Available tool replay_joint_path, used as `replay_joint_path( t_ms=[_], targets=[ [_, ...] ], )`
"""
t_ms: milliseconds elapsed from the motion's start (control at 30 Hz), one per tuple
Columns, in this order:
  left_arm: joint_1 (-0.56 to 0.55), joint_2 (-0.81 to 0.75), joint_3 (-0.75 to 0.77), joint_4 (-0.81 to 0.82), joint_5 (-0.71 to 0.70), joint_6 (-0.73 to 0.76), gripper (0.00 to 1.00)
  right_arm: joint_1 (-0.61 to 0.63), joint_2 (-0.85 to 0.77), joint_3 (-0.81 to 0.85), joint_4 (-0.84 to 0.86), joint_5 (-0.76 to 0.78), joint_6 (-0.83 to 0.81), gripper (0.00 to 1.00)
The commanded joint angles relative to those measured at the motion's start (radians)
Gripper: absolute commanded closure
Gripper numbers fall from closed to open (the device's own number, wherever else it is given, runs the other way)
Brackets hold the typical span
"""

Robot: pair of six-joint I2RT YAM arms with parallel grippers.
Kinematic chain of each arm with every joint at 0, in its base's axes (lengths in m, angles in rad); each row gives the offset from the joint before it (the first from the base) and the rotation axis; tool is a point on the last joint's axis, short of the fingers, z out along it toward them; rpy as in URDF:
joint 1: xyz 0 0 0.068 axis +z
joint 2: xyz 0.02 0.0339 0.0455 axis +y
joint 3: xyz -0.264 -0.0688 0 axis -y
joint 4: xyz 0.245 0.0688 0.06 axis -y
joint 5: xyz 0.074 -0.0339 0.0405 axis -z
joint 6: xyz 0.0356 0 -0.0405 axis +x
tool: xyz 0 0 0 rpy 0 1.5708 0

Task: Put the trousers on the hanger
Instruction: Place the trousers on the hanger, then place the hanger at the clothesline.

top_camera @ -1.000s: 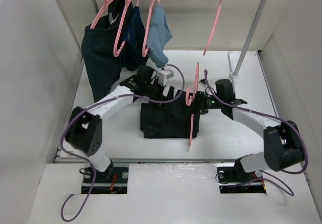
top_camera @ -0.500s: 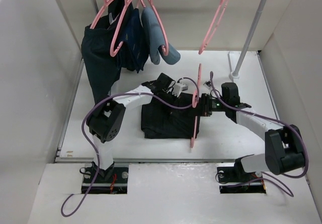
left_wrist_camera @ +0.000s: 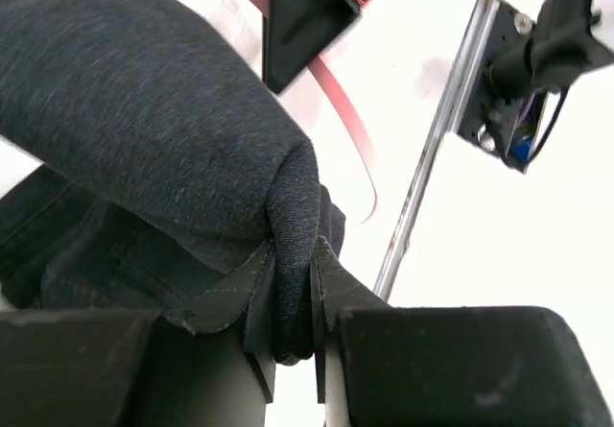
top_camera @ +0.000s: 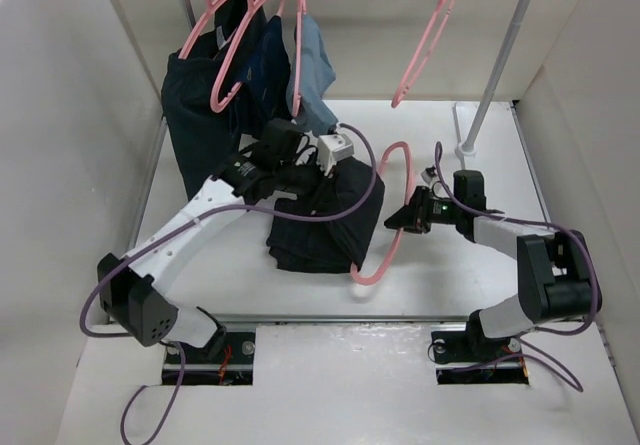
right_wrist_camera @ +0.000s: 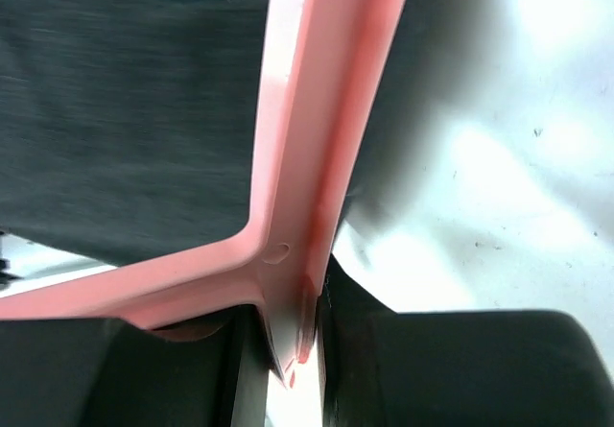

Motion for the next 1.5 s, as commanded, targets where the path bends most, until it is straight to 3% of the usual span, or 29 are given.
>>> replay_joint_path(
  t_ms=[0,233,400,467,667,833,1033,1200,1333,1367,1433,1467],
  targets=[
    [0.067,-0.087,0.031,-0.082,0.045,0.067,1.00,-0.021,0.040,0.016,0.068,0.080,-0.007,1.00],
    [0.268,-0.108,-0.187,-0.131,-0.033,0.121,1.00,-0.001,0.021,-0.007,0.048,0.144,-0.007,1.00],
    [0.379,-0.086,-0.331,-0.121,-0.228,0.184,1.00,0.008,-0.005,-0.018,-0.014,0.164,-0.044,1.00],
    [0.420,-0.049,-0.319,-0.131,-0.259,0.198,1.00,-0.001,-0.066,-0.027,-0.041,0.174,-0.053,1.00],
    [0.301,0.103,-0.327,-0.162,-0.458,0.230,1.00,0.051,-0.248,0.056,-0.199,0.232,-0.064,1.00],
    [0.184,0.114,-0.463,-0.023,-0.548,0.262,1.00,0.163,-0.368,0.182,-0.310,0.315,-0.022,1.00],
    [0.140,0.125,-0.473,0.040,-0.549,0.251,1.00,0.304,-0.434,0.407,-0.531,0.425,0.030,1.00],
    [0.140,0.125,-0.451,0.030,-0.489,0.242,1.00,0.350,-0.411,0.565,-0.670,0.416,0.058,1.00],
    [0.140,0.062,-0.416,-0.012,-0.389,0.267,0.38,0.370,-0.370,0.633,-0.748,0.375,0.079,1.00],
    [0.140,0.007,-0.405,-0.025,-0.372,0.277,0.15,0.370,-0.370,0.651,-0.762,0.375,0.079,1.00],
    [0.155,-0.067,-0.405,-0.035,-0.323,0.326,0.00,0.370,-0.370,0.673,-0.781,0.352,0.079,1.00],
    [0.167,-0.110,-0.405,-0.035,-0.308,0.346,0.00,0.370,-0.370,0.694,-0.790,0.342,0.079,1.00]
  ],
)
